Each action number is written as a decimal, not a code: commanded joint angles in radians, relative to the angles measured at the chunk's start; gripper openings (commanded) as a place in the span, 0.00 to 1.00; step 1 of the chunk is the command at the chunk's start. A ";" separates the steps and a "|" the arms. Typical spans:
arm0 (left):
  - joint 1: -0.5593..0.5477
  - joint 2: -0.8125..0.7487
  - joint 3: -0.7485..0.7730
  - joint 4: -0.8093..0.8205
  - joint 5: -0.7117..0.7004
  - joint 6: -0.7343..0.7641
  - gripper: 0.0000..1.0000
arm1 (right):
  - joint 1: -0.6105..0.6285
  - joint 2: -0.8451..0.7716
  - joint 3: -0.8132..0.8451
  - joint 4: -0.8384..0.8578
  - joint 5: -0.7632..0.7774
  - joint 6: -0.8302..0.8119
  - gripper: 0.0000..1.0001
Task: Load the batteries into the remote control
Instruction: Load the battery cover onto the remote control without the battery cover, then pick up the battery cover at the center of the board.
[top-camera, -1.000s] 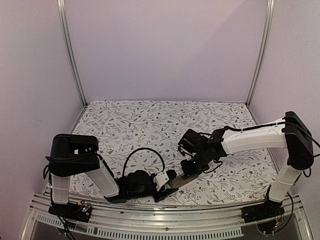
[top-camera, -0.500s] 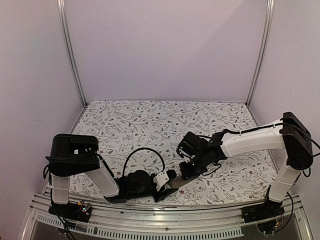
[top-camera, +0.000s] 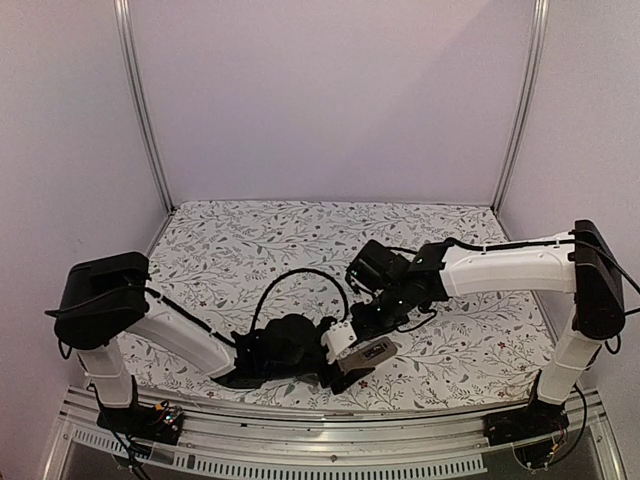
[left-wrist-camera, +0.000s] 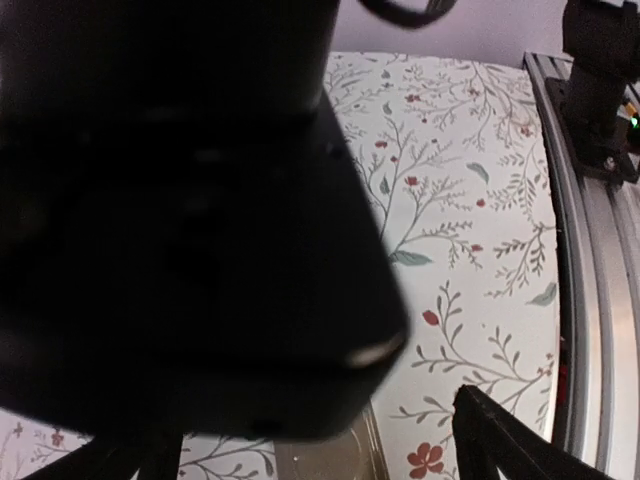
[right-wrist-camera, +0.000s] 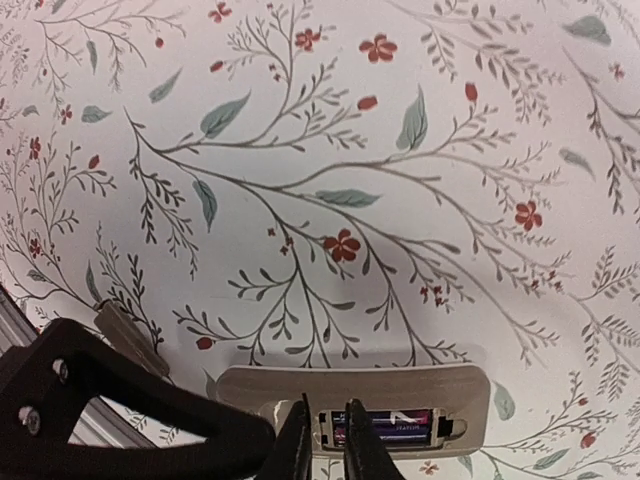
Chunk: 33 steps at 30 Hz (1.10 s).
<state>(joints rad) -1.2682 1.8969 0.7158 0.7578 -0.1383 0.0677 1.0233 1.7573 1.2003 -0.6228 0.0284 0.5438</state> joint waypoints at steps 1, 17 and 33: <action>-0.003 -0.123 0.106 -0.214 -0.008 0.022 0.95 | -0.024 -0.038 0.112 -0.017 0.081 -0.058 0.15; 0.128 -0.889 -0.092 -0.807 -0.239 -0.335 1.00 | 0.010 -0.211 -0.069 0.379 -0.093 -0.181 0.52; 0.260 -1.008 -0.163 -0.990 -0.343 -0.510 1.00 | 0.262 0.258 0.163 0.260 -0.035 -0.447 0.73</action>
<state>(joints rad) -1.0325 0.8604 0.5594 -0.2085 -0.4835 -0.4290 1.2835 1.9442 1.2964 -0.2848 -0.0238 0.1566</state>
